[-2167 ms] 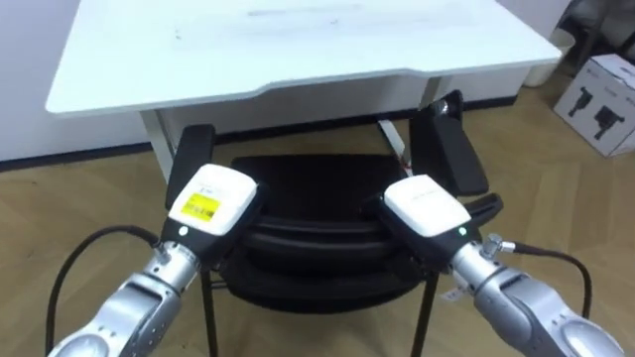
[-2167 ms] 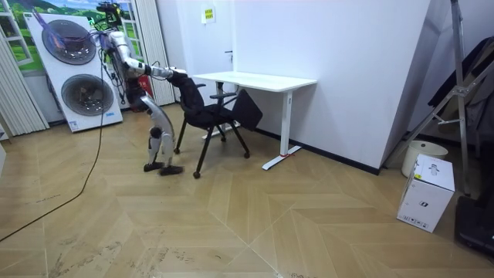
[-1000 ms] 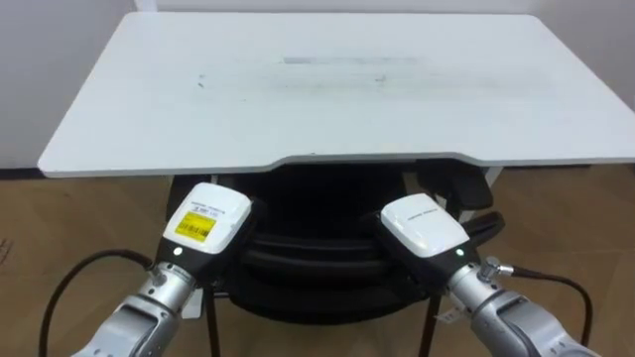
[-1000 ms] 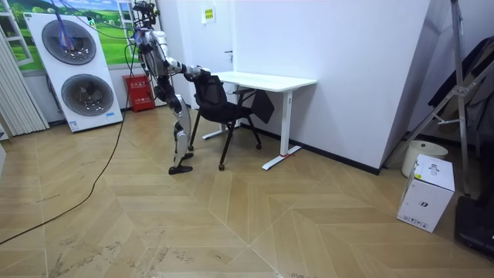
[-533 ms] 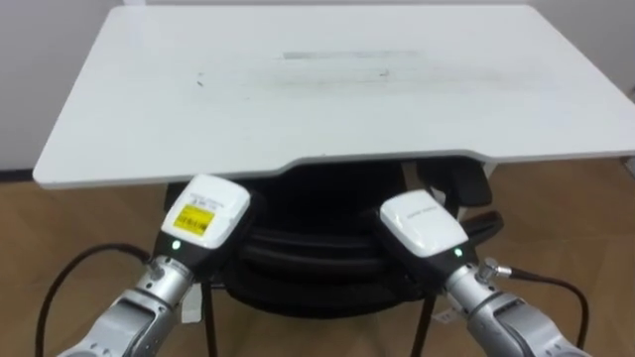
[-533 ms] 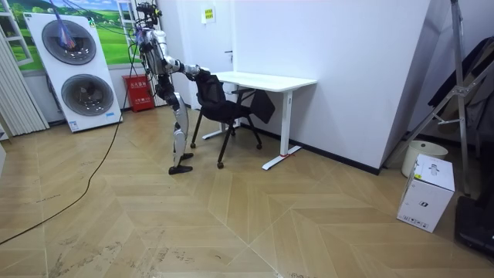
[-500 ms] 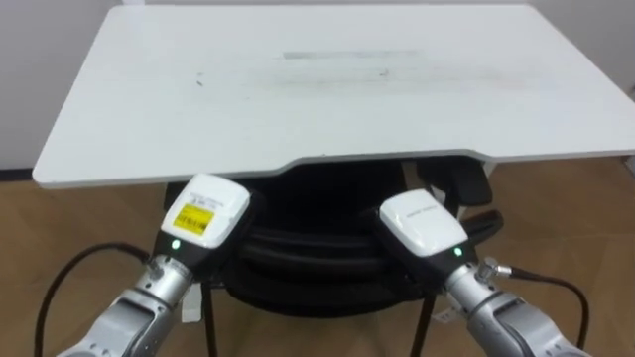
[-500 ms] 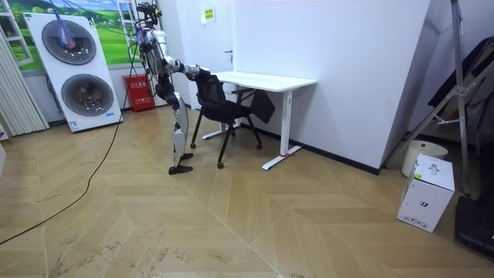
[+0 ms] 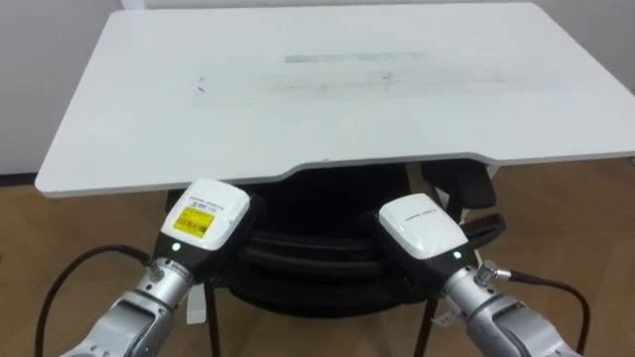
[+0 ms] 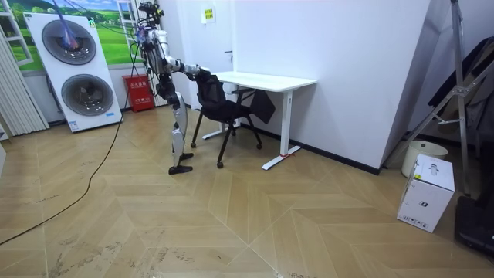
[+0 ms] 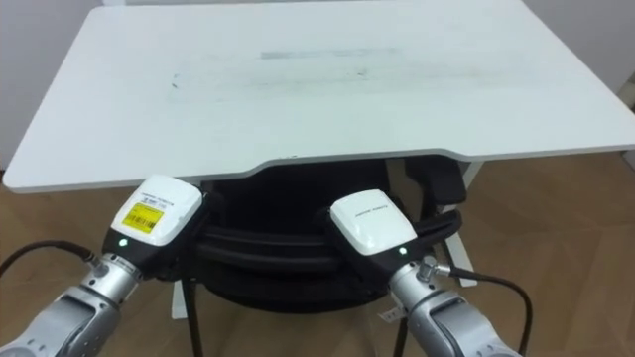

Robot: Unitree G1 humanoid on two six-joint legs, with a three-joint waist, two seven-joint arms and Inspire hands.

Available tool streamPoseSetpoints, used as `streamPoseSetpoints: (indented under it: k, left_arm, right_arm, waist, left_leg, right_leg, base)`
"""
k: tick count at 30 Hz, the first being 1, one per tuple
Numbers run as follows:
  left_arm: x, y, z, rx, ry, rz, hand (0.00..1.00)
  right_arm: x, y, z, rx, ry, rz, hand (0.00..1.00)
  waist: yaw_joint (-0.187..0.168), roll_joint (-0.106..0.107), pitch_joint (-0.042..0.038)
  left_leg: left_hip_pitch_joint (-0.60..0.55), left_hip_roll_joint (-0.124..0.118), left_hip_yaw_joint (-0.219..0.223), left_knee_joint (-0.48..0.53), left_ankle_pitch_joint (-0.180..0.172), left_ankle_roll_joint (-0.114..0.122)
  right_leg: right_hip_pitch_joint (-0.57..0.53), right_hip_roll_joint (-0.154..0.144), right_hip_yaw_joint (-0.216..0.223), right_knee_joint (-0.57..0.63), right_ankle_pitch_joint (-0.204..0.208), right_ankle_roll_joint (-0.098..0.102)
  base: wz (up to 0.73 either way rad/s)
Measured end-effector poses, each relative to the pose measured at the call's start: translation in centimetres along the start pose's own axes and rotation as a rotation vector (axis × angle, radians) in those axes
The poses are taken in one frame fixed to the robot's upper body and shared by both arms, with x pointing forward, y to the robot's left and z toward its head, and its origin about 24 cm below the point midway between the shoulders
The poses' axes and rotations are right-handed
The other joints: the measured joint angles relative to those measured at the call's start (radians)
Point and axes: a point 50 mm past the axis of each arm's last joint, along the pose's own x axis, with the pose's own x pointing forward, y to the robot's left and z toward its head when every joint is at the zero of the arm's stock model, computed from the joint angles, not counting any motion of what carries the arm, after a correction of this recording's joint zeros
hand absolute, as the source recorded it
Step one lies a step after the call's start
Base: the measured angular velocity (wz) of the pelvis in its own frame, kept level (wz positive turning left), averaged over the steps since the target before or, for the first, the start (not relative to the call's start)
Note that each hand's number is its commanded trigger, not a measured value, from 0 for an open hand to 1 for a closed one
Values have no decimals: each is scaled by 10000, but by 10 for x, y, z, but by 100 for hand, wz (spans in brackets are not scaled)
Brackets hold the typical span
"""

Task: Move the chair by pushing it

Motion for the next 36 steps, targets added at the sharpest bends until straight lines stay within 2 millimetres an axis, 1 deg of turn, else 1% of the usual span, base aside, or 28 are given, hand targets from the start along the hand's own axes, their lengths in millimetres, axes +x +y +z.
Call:
streamPoseSetpoints:
  k: [3,5,6,7,8,10,11,13,15,18,21,22,23,24,25,26,27,28,29,30,31,32,33,34,35,36]
  left_arm:
    - [1,0,1,-178,151,-13,0]
    - [2,-1,1,-614,337,-72,0]
    - [2,-1,1,-732,393,-80,0]
    - [3,-1,2,-989,543,-48,0]
    - [4,0,2,-1126,679,-65,0]
    - [5,0,2,-1404,895,17,0]
    - [5,2,0,-1519,1000,128,0]
    - [6,6,-3,-1595,1147,191,0]
    - [6,9,-7,-1596,1294,324,0]
    - [4,20,-17,-1481,1571,745,0]
    - [3,37,-31,-1334,1859,1372,0]
    - [3,45,-40,-1158,2047,1651,0]
    - [2,49,-44,-1070,2146,1764,0]
    - [1,58,-53,-868,2350,2058,0]
    - [-1,66,-60,-667,2525,2301,0]
    - [-5,75,-67,-498,2737,2767,0]
    - [-8,83,-70,-382,2851,3176,0]
    - [-14,101,-75,-270,3015,4135,0]
    - [-23,121,-81,-309,3133,5467,0]
    - [-26,131,-83,-269,3121,6085,0]
    - [-28,147,-87,-176,3055,7108,0]
    - [-31,157,-90,-137,3014,7830,0]
    - [-34,160,-92,-137,3041,8087,0]
    - [-40,163,-96,-157,3207,8504,0]
    - [-45,163,-98,-167,3372,8695,0]
    - [-58,159,-104,-166,3894,8954,0]
  right_arm:
    - [1,-1,0,-5,13,20,0]
    - [2,-3,1,0,13,107,0]
    - [2,-3,1,26,16,135,0]
    - [2,-3,1,46,6,177,0]
    - [2,-3,2,50,-2,223,0]
    - [2,-4,2,45,-35,291,0]
    - [2,-5,3,30,-69,254,0]
    - [3,-8,2,185,-91,218,0]
    - [3,-12,0,282,-118,212,0]
    - [0,-19,-4,-47,-337,153,0]
    - [-6,-38,-11,-776,-513,-204,0]
    - [-10,-50,-14,-1362,-665,-375,0]
    - [-12,-56,-15,-1665,-786,-452,0]
    - [-16,-65,-19,-1901,-917,-534,0]
    - [-19,-71,-22,-2059,-964,-667,0]
    - [-21,-77,-25,-2304,-1042,-769,0]
    - [-23,-81,-26,-2519,-1116,-776,0]
    - [-29,-94,-29,-3127,-1303,-911,0]
    - [-35,-112,-32,-3493,-1332,-1448,0]
    - [-38,-124,-36,-3666,-1127,-2139,0]
    - [-44,-153,-46,-3941,-464,-3893,0]
    - [-55,-183,-56,-4259,271,-5678,0]
    - [-61,-196,-60,-4333,571,-6551,0]
    - [-77,-217,-68,-4485,1212,-8121,0]
    - [-84,-224,-71,-4520,1456,-8781,0]
    - [-98,-234,-75,-4511,1781,-9851,0]
  waist:
    - [10,79,-32]
    - [18,146,-77]
    - [33,146,-77]
    - [91,129,-73]
    - [149,78,-48]
    - [213,11,-49]
    - [218,-30,-23]
    - [223,-75,0]
    - [218,-109,-9]
    - [190,-150,2]
    - [161,-158,7]
    - [153,-165,9]
    - [122,-179,22]
    - [118,-246,63]
    - [57,-333,123]
    - [7,-397,159]
    - [-59,-426,165]
    - [-206,-436,170]
    - [-331,-428,169]
    - [-384,-426,166]
    - [-489,-400,151]
    - [-500,-344,118]
    - [-498,-321,103]
    - [-482,-303,72]
    - [-470,-311,54]
    - [-453,-313,13]
  left_leg:
    - [-5,-3,-10,-3,6,7]
    - [7,-7,-24,-35,18,3]
    - [26,-18,-24,-68,33,1]
    - [79,-35,-22,-135,65,-3]
    - [191,-65,-21,-244,109,-17]
    - [244,-87,-24,-340,153,-32]
    - [238,-83,-36,-345,164,-43]
    - [228,-82,-55,-359,171,-49]
    - [228,-107,-55,-446,208,-43]
    - [242,-177,-64,-637,344,-15]
    - [240,-181,-85,-647,357,-15]
    - [239,-180,-89,-686,384,-21]
    - [240,-182,-90,-723,402,-22]
    - [242,-188,-95,-815,474,-33]
    - [228,-187,-95,-912,558,-47]
    - [206,-196,-99,-982,646,-47]
    - [198,-197,-98,-1015,680,-49]
    - [199,-207,-99,-1063,711,-39]
    - [229,-214,-94,-1085,712,-39]
    - [243,-210,-80,-1112,712,-39]
    - [255,-204,-66,-1119,711,-40]
    - [291,-205,-43,-1102,711,-38]
    - [327,-204,-29,-1121,710,-39]
    - [453,-199,20,-1179,704,-50]
    - [538,-200,65,-1232,695,-65]
    - [708,-201,158,-1341,673,-100]
  right_leg:
    - [11,2,-14,-27,17,-1]
    - [62,15,-33,-125,56,1]
    - [69,10,-33,-128,56,1]
    - [97,0,-31,-137,57,0]
    - [163,-19,-33,-148,57,-2]
    - [186,-34,-33,-168,53,-7]
    - [180,-27,-33,-170,53,-13]
    - [173,-22,-52,-201,60,-25]
    - [175,-23,-35,-282,90,-22]
    - [171,-59,-48,-309,162,-13]
    - [166,-56,-44,-307,173,-16]
    - [144,-55,-43,-306,179,-26]
    - [125,-55,-42,-317,183,-32]
    - [73,-56,-40,-343,191,-46]
    - [7,-46,-27,-348,217,-76]
    - [-47,-43,-48,-386,249,-92]
    - [-52,-38,-63,-451,286,-95]
    - [-52,-37,-67,-489,312,-91]
    - [-34,-44,-48,-488,310,-88]
    - [-31,-41,-25,-489,310,-88]
    - [-23,-38,-2,-500,312,-89]
    - [21,-34,16,-565,340,-79]
    - [81,-22,29,-650,371,-77]
    - [236,-4,54,-820,409,-78]
    - [292,-2,97,-853,412,-77]
    - [392,-2,211,-899,405,-72]
  base:
    - [0]
    - [0]
    - [0]
    - [0]
    - [0]
    - [0]
    - [0]
    - [0]
    - [0]
    - [3]
    - [0]
    - [0]
    - [0]
    - [0]
    - [0]
    - [0]
    - [3]
    - [0]
    - [-3]
    - [-6]
    - [-6]
    - [-5]
    - [-7]
    - [-9]
    - [-19]
    - [-17]
